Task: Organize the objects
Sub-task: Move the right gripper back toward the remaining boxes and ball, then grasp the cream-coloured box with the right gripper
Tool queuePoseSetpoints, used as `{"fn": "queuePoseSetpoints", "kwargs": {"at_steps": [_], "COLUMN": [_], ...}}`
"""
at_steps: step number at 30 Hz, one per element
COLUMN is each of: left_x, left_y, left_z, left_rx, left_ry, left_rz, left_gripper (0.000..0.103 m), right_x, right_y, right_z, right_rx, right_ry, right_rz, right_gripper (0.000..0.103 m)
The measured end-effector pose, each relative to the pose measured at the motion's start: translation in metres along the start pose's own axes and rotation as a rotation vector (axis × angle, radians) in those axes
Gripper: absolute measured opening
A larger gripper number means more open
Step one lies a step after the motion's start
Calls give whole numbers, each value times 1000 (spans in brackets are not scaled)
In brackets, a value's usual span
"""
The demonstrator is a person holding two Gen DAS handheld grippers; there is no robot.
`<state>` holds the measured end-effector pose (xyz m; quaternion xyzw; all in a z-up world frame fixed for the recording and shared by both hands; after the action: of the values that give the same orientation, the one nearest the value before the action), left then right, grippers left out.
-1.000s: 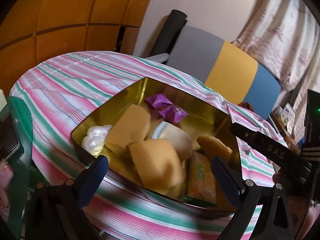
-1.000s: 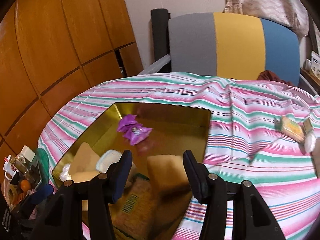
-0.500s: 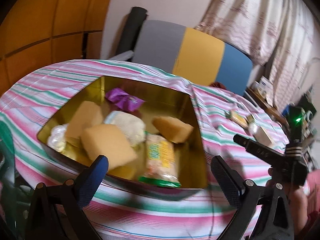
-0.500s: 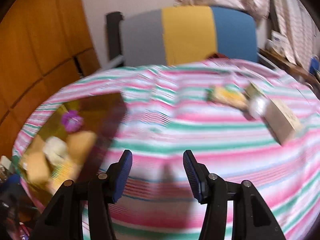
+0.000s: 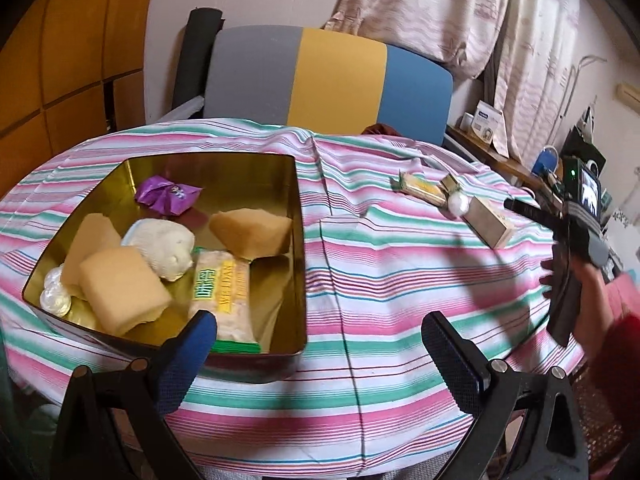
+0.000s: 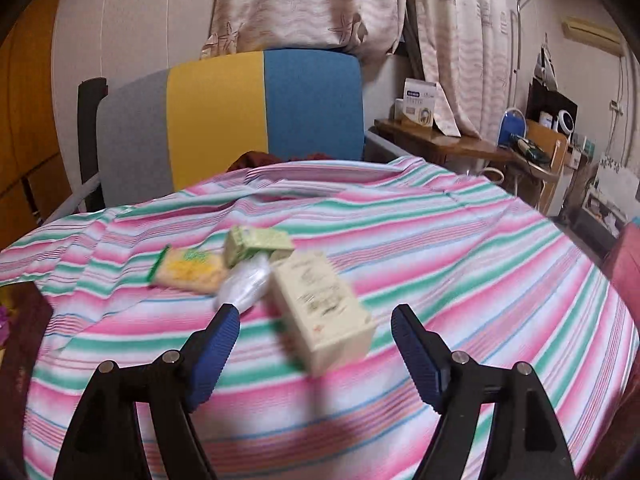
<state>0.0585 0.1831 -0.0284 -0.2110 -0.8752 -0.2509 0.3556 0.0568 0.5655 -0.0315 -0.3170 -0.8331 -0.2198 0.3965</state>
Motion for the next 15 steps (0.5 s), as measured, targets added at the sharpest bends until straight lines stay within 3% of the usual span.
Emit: {"fn": "queuePoseSetpoints", "kwargs": {"at_steps": [5, 8, 12, 15], "left_x": [0, 1, 1, 2], "left_y": [7, 11, 21, 27], "left_z": [8, 14, 19, 25], "left_rx": [16, 16, 15, 11], "left_ry": [-17, -35, -48, -61], "left_rz": [28, 37, 61, 78], "left_gripper": [103, 103, 103, 103], "right_x": [1, -5, -12, -15], "right_y": [2, -4, -3, -4], "right_z": [24, 41, 57, 59], "right_rx": [48, 27, 59, 95], "right_ry": [-32, -60, -80, -80], "right_rz": [-56, -94, -62, -57], "right_gripper": [80, 80, 80, 64]}}
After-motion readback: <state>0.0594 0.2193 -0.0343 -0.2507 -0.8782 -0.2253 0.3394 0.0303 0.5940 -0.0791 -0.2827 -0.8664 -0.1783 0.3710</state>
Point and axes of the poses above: each gripper's, at about its wrist camera, not at the fingertips, and z roughly the way its jaws point, y to its right, x to its top, the point moved 2 cm from there along z, roughly the way its jaws point, and after that the axes turned 10 degrees about -x, right-handed, at the moved point
